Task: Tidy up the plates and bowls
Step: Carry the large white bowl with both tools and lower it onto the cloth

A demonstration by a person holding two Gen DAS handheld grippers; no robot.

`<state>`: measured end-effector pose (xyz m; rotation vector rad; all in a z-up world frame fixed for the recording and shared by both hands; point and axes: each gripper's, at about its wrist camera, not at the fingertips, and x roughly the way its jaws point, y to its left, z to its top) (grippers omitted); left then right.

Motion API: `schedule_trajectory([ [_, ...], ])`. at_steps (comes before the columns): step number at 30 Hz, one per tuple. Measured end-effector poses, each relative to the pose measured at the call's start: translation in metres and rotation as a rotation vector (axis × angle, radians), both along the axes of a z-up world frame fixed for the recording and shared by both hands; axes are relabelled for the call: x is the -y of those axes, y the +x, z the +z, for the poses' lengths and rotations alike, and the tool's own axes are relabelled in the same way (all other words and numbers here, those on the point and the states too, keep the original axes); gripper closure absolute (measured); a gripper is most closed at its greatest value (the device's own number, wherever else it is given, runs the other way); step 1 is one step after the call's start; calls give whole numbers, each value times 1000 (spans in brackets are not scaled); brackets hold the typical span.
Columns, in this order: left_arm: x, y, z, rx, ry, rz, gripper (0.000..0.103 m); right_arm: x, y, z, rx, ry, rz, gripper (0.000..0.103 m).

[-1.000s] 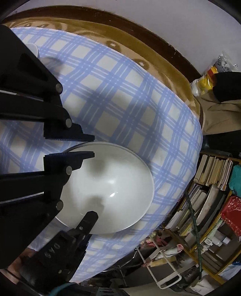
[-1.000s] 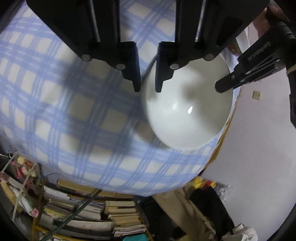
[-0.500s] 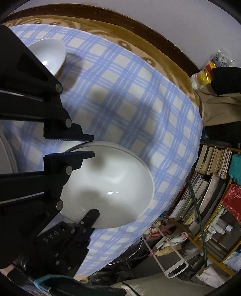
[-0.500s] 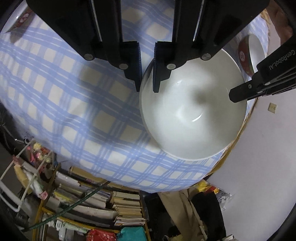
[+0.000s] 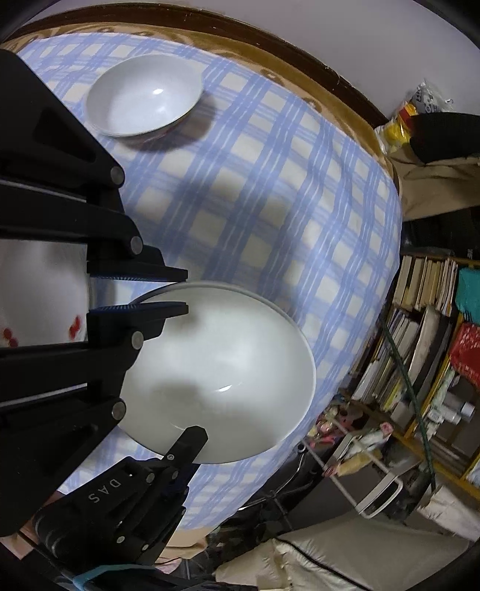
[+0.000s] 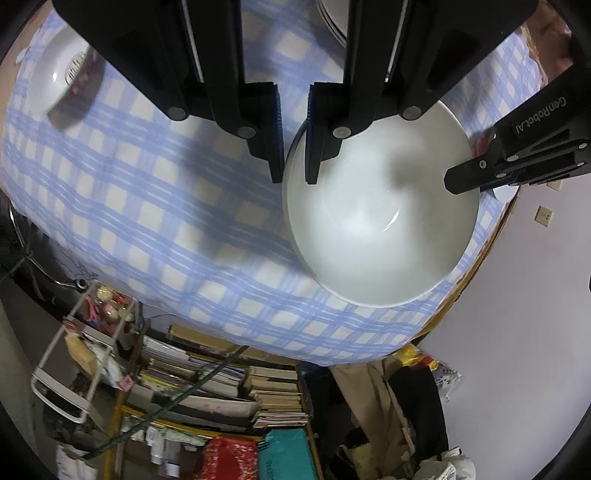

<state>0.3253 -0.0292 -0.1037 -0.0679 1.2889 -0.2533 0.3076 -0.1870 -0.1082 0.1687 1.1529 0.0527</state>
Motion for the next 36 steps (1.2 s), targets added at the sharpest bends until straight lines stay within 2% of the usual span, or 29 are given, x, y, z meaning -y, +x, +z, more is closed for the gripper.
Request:
schedule_trajectory([
  [9,40,-50,11,11,24,-74,93,30,-59,14,24,-17,-53,91],
  [23,89,-108,15,32,73,-157,93,68,-131,8,13,15,-142,91],
  [30,107,-122,5,3,79,-175,93,87,-157,1,23,47,-169,90],
  [36,124,-127,-13,-3,121,-178,93,96,-168,-15,30,48,-210,90],
])
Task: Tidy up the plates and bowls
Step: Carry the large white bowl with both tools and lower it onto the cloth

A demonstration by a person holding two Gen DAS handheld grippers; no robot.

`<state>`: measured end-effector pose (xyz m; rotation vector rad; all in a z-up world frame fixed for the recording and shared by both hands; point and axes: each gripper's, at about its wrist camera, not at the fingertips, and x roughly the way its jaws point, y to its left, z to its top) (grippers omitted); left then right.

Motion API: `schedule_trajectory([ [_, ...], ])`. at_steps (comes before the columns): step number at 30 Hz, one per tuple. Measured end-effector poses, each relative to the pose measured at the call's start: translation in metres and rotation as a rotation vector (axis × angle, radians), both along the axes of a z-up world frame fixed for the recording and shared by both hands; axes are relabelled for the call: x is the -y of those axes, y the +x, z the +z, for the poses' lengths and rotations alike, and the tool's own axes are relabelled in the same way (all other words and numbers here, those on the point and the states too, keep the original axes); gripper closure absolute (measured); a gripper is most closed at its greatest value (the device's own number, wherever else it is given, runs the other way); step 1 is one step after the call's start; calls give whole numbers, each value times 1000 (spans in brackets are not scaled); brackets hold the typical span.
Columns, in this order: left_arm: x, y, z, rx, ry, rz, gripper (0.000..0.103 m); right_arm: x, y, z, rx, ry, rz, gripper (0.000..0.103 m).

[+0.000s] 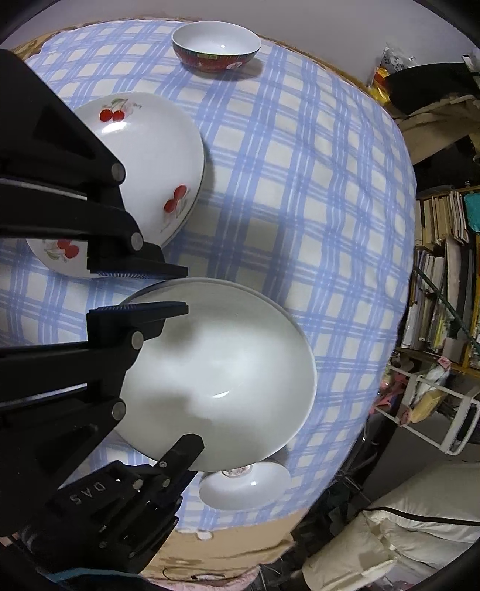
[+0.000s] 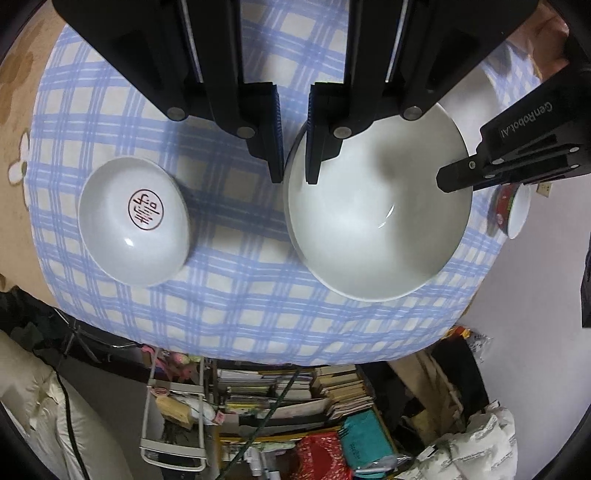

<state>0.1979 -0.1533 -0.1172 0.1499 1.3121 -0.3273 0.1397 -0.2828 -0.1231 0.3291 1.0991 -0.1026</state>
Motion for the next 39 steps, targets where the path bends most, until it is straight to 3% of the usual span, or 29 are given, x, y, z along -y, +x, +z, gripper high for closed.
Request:
schedule_trajectory([
  [10,3,-8,-23,-47,34,-4,93,7,-4,-23,-56,35,-9,90],
  [18,3,-12,-26,-27,67,-18,93,-3,-6,-42,-114,29,17,90],
  [34,4,-15,-34,-10,81,-22,92,-3,-7,-42,-121,22,18,90],
  [39,0,-12,-21,28,81,-16,90,2,-9,-30,-78,21,9,90],
])
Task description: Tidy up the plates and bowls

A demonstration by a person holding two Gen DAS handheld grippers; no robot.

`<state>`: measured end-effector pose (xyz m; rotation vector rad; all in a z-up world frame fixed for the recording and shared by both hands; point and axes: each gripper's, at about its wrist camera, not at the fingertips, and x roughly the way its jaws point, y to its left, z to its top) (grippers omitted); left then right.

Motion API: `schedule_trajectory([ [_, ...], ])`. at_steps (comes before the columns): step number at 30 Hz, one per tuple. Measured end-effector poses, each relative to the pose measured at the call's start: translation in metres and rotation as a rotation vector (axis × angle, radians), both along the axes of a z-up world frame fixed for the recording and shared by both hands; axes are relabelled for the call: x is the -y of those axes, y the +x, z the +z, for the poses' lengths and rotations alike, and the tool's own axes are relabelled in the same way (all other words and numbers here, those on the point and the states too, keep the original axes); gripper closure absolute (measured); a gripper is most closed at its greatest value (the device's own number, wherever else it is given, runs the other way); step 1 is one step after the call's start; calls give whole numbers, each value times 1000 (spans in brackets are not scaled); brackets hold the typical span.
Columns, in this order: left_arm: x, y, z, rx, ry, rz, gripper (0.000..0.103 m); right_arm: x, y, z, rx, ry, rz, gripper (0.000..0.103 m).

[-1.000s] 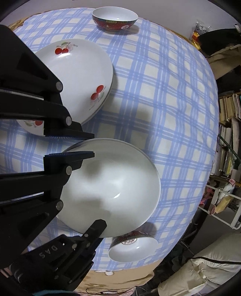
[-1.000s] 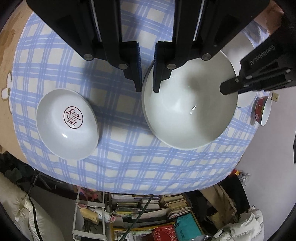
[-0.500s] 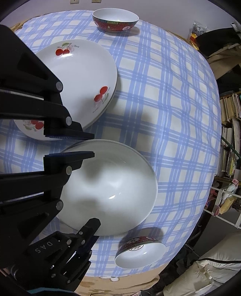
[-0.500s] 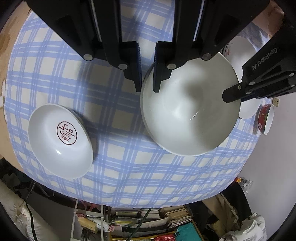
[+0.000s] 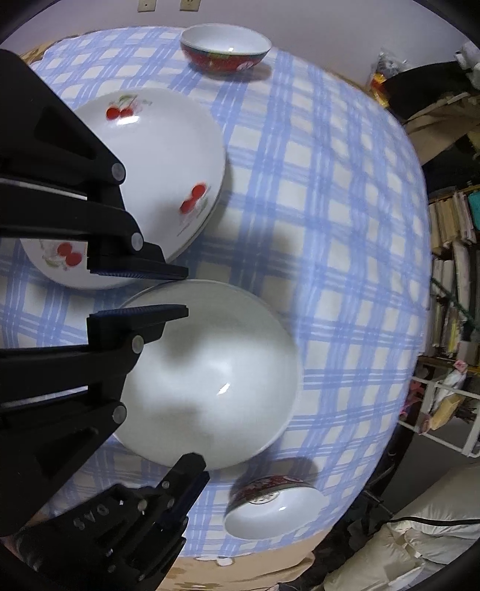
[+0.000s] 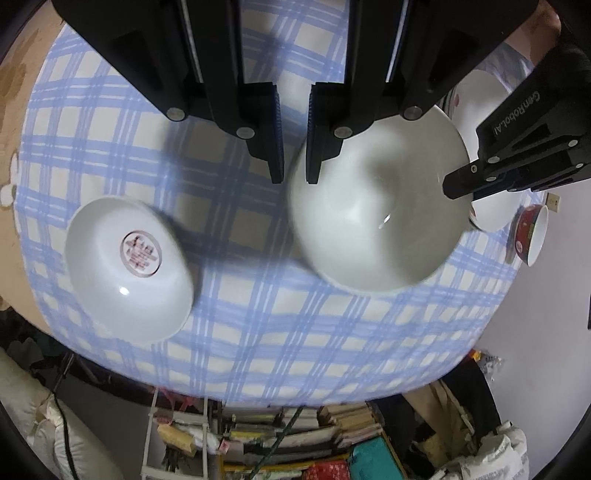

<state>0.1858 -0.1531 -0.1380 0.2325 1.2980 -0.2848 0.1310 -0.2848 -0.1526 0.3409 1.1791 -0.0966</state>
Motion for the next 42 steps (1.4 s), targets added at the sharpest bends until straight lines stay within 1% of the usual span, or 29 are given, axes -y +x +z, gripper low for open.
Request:
schedule_trajectory([
  [3,0,3,16,42,5,-7,88,8,-2,8,23,36,-17,90],
  [7,5,6,36,93,3,-25,85,18,-5,24,55,-30,-43,90],
  [9,11,8,45,111,-12,-32,83,27,-6,33,80,-31,-60,89],
  [10,14,9,49,117,-20,-35,82,32,-7,36,86,-24,-70,85],
  [11,17,10,52,122,-25,-39,81,36,-7,38,91,-19,-81,76],
  [12,22,11,54,128,-27,-46,80,43,-8,41,98,-19,-102,70],
  [14,32,11,58,140,-21,-64,78,53,-11,45,109,-28,-142,45],
  [16,42,11,61,151,-17,-87,71,68,-14,50,131,-17,-186,35],
  [18,53,11,65,172,-18,-113,55,80,-17,54,142,-10,-218,31],
  [20,64,10,69,202,-16,-142,49,89,-19,56,147,-10,-237,18],
  [21,70,10,70,209,-13,-154,43,95,-20,57,153,-12,-249,16],
  [22,77,10,71,213,-7,-167,38,98,-21,57,157,-14,-258,14],
  [23,82,11,71,213,-4,-174,29,103,-22,58,162,-17,-271,14],
  [24,86,11,71,216,-6,-178,27,109,-23,57,162,-15,-282,14],
  [28,104,11,68,204,-19,-206,26,129,-26,46,117,18,-331,14],
  [31,116,13,63,199,-21,-228,26,143,-28,41,118,63,-366,14],
  [33,123,14,59,194,-26,-229,26,152,-30,40,125,66,-387,14],
  [42,150,23,34,111,-74,-228,26,180,-35,25,101,92,-448,14],
])
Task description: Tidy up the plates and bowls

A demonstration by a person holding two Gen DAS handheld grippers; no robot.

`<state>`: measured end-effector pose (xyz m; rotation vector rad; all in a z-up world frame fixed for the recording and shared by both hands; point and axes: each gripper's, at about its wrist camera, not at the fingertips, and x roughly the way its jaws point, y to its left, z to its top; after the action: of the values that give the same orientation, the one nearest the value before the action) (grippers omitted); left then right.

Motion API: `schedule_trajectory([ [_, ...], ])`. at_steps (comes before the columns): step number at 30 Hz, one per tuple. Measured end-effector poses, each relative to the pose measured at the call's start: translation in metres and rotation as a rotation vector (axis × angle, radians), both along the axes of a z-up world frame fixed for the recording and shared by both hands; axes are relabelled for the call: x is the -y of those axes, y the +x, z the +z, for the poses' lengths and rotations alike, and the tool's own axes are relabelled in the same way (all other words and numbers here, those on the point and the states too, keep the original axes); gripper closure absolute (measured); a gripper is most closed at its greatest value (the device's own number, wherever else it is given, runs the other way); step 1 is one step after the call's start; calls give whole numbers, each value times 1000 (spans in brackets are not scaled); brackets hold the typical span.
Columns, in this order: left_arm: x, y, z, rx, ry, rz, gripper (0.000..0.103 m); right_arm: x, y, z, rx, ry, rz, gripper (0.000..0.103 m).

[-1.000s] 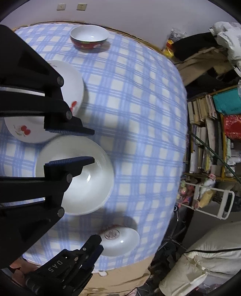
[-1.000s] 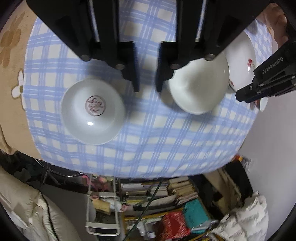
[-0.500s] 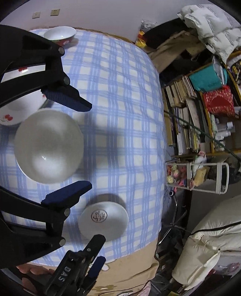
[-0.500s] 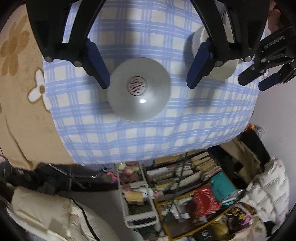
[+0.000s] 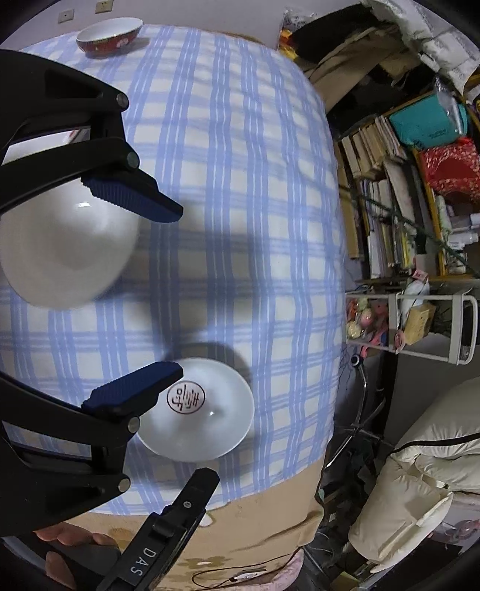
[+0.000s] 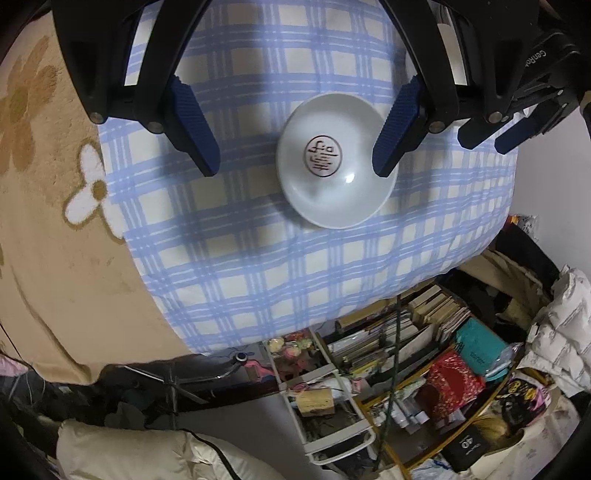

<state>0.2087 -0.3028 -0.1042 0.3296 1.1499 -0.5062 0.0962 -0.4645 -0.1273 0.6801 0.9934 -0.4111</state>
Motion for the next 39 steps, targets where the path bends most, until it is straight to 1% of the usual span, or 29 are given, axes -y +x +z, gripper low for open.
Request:
schedule_trajectory([
  [2,8,0,-5,-11,0,-10,26,5,0,-4,0,19,-8,14],
  [6,25,1,-16,-28,15,-40,26,13,4,-18,-37,69,-23,14],
  [10,38,3,-26,-37,35,-63,27,17,10,-32,-65,91,-19,26],
  [11,42,4,-29,-46,36,-79,33,18,11,-35,-73,96,-17,31],
  [12,44,3,-32,-57,37,-92,44,18,13,-39,-84,100,-15,36],
  [14,50,3,-39,-79,50,-110,53,17,16,-45,-108,102,-6,50],
  [15,52,3,-42,-81,53,-115,59,16,17,-47,-119,99,0,52],
  [17,55,3,-47,-91,54,-115,66,15,18,-50,-132,97,11,59],
  [18,56,4,-49,-103,50,-113,67,14,20,-52,-137,99,20,63],
  [19,57,5,-53,-123,41,-110,68,14,20,-53,-137,102,25,72],
  [20,57,6,-55,-143,32,-109,72,13,21,-54,-136,108,33,81],
  [21,57,6,-57,-160,24,-109,80,13,21,-56,-134,114,41,84],
  [23,58,6,-61,-179,21,-104,91,11,22,-57,-138,114,59,85],
  [24,58,6,-62,-179,22,-103,94,11,22,-59,-151,106,58,85],
  [26,59,4,-63,-158,33,-119,95,11,23,-59,-159,100,70,89],
  [27,60,3,-63,-154,38,-126,95,11,23,-59,-151,103,79,91],
  [28,60,3,-63,-151,36,-129,95,10,23,-58,-143,107,86,95],
  [29,60,3,-62,-152,34,-127,95,9,24,-56,-137,106,93,96],
  [32,59,4,-62,-159,34,-119,95,6,26,-55,-140,83,110,96],
  [35,57,3,-58,-155,41,-107,96,5,26,-53,-131,82,113,96],
  [36,56,2,-57,-153,44,-104,96,2,26,-51,-130,65,124,96],
  [39,50,1,-50,-130,61,-93,96,-7,27,-47,-128,43,146,96],
])
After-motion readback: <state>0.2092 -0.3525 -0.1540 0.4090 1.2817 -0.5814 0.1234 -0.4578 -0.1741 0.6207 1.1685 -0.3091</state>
